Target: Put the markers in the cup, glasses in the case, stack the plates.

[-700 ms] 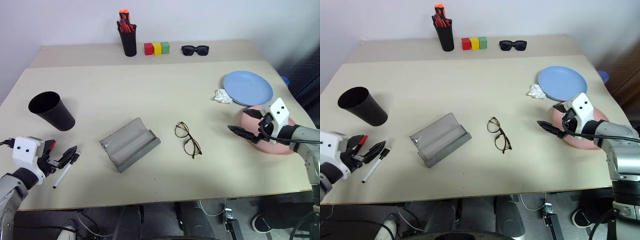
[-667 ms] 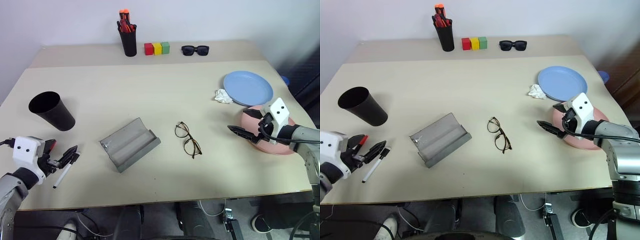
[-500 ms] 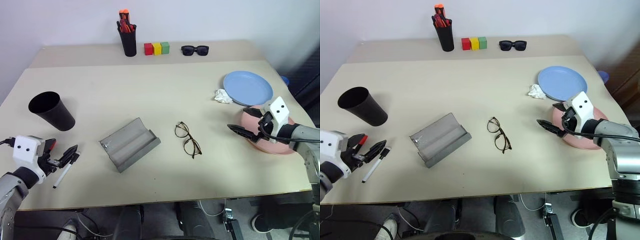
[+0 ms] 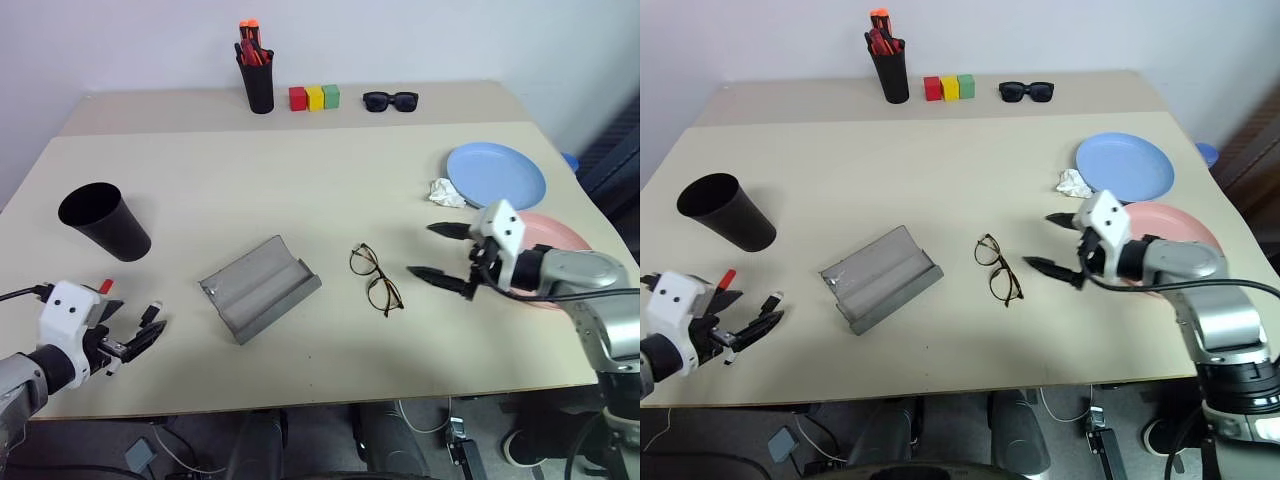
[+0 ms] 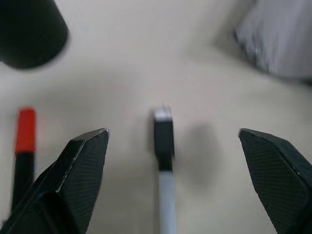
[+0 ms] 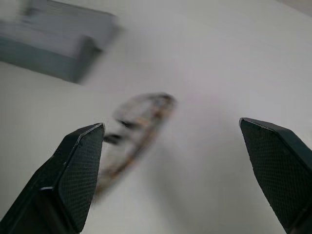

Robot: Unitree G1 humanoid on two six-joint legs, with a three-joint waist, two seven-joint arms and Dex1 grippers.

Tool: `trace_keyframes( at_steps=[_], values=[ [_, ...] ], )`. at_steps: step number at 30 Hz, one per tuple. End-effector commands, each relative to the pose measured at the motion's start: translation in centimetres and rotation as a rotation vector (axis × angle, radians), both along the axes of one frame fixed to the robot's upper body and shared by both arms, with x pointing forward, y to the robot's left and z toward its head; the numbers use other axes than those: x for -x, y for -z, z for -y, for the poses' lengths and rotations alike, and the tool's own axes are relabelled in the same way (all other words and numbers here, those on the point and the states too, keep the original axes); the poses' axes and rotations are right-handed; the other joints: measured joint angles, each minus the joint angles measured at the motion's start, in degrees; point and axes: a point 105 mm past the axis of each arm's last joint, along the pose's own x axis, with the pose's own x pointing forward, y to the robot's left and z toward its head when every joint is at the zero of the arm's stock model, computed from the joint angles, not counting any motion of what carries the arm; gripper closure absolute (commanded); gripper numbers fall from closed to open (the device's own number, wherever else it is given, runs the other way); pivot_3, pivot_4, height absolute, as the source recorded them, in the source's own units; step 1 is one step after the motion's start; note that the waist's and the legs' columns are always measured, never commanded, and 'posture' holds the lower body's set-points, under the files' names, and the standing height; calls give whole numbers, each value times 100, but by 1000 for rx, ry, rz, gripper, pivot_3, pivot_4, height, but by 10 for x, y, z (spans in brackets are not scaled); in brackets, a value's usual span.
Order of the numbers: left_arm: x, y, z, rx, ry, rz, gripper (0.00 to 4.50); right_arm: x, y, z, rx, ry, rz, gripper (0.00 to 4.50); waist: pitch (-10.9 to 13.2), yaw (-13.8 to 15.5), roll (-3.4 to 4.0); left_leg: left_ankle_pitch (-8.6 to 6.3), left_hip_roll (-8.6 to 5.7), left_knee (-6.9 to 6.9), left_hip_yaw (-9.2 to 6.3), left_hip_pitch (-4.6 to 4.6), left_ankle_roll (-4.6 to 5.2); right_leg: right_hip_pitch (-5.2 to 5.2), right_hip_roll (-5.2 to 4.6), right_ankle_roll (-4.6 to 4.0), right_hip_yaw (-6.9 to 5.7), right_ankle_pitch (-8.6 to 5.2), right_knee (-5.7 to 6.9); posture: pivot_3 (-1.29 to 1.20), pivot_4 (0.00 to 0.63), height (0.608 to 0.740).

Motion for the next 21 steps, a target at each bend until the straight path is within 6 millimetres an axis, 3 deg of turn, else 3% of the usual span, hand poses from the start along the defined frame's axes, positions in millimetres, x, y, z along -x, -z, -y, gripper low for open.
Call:
trace_keyframes(
  at_steps=[1, 3, 10, 14, 19, 21],
  values=[
    [-1, 6, 0, 0, -31, -75, 258, 14, -4, -23, -32, -70, 14, 0, 0, 6, 0, 0, 0, 0, -1, -1, 0, 0, 0, 0, -1, 0, 0, 0, 150, 740],
    [-4, 6, -4, -18, -46, -78, 831, 21, -3, -32, -49, -91, 3, 0, 0, 4, 0, 0, -1, 0, -1, -3, 0, 0, -1, 0, 0, 0, -1, 0, 150, 740],
    [-16, 6, -6, -24, -71, -76, 4290, 35, 3, -56, -65, -161, -23, 0, -2, -2, -4, 0, 0, 0, -5, 2, 0, 0, 1, -2, -3, 1, 5, 0, 150, 740],
    [-28, -11, -9, -47, -61, 48, 4468, 30, 2, -71, -73, -181, 13, 0, -3, -2, -4, 0, 0, 0, -5, 5, 0, 1, 1, -5, -3, 3, 7, 0, 150, 740],
    [-44, -81, 9, 155, 23, 404, 4468, 16, -5, -92, -103, -180, 74, 0, -9, 16, -17, 2, 2, 3, -7, 2, -2, 2, 2, -8, -6, 5, 8, 0, 150, 740],
    [-52, -113, 14, 223, 26, 552, 4468, 1, -18, -104, -158, -142, 138, 0, -9, 16, -17, 2, 2, 3, -11, 2, -3, 4, 3, -6, -10, 7, 10, 0, 150, 740]
  ],
)
